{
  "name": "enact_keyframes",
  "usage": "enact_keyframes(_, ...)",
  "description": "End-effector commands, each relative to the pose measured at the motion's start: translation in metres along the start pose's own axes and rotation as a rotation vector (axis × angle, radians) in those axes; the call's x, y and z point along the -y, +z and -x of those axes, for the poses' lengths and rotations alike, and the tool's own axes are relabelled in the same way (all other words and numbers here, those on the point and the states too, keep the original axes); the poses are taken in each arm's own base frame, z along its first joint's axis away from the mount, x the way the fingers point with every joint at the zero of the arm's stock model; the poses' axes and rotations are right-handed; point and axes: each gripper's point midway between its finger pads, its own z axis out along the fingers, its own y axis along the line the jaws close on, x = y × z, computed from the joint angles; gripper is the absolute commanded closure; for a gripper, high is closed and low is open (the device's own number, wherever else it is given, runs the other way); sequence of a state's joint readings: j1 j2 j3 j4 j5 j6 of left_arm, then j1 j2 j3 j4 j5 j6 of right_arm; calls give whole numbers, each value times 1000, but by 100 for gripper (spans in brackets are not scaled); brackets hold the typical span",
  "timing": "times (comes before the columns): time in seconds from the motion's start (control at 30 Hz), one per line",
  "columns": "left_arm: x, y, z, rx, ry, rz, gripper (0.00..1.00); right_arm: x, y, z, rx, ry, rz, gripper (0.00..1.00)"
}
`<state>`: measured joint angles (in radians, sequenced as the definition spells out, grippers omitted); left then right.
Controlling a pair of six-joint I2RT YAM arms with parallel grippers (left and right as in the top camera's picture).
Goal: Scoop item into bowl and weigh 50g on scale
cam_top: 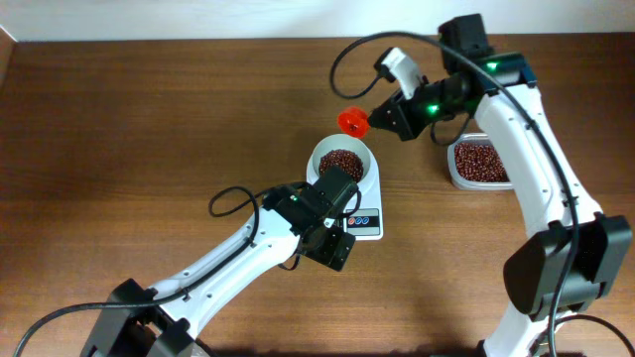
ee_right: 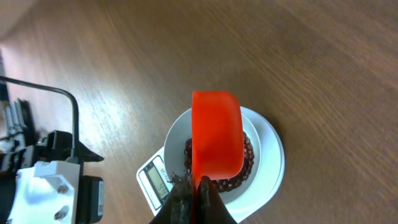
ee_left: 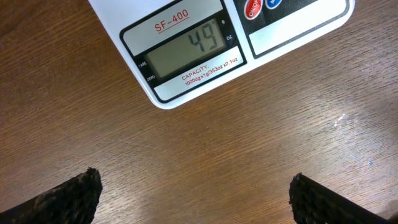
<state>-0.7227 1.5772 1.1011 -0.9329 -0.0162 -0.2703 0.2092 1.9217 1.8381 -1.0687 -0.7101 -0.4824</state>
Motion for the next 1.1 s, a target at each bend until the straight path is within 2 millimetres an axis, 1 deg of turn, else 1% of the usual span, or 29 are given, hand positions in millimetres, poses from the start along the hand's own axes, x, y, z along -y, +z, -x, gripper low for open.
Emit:
enact_keyframes(0.0,-1,-1,-1,7,4,7,1,-5,4,5,-56,-124,-98,96)
enact_keyframes(0.1,-1,-1,-1,7,4,7,1,-1,12,-1,-134,-167,-192,96)
enact_keyframes(0.2,-1,-1,-1,7,4,7,1,-11,19,-6,-180,-251,-182,96)
enact_keyframes(0.33,-1,-1,-1,7,4,7,1,-7,20,-7,-203,-262,-221,96)
enact_keyframes(0.43,-1,-1,-1,7,4,7,1,-7,20,-4,-191,-259,-225,96)
enact_keyframes(0.47,-1,-1,-1,7,4,7,1,-9,21,-4,-188,-253,-212,96)
enact_keyframes(0.5,-1,-1,-1,7,4,7,1,-23,24,-7,-187,-268,-142,96)
enact_keyframes(0.53,-1,-1,-1,7,4,7,1,-25,23,-10,-203,-288,-142,96)
enact_keyframes(0.6,-1,-1,-1,7,4,7,1,-6,19,-8,-220,-265,-253,96)
enact_keyframes(0.67,-1,-1,-1,7,4,7,1,-21,22,-5,-193,-280,-176,96)
enact_keyframes(0.73,-1,-1,-1,7,4,7,1,-18,22,-5,-199,-287,-200,96)
enact_keyframes(0.87,-1,-1,-1,7,4,7,1,-18,21,-5,-199,-285,-203,96)
enact_keyframes(0.97,-1,-1,-1,7,4,7,1,-9,16,-2,-173,-217,-222,96)
enact_keyframes(1.07,-1,-1,-1,7,4,7,1,-10,12,0,-130,-183,-168,96)
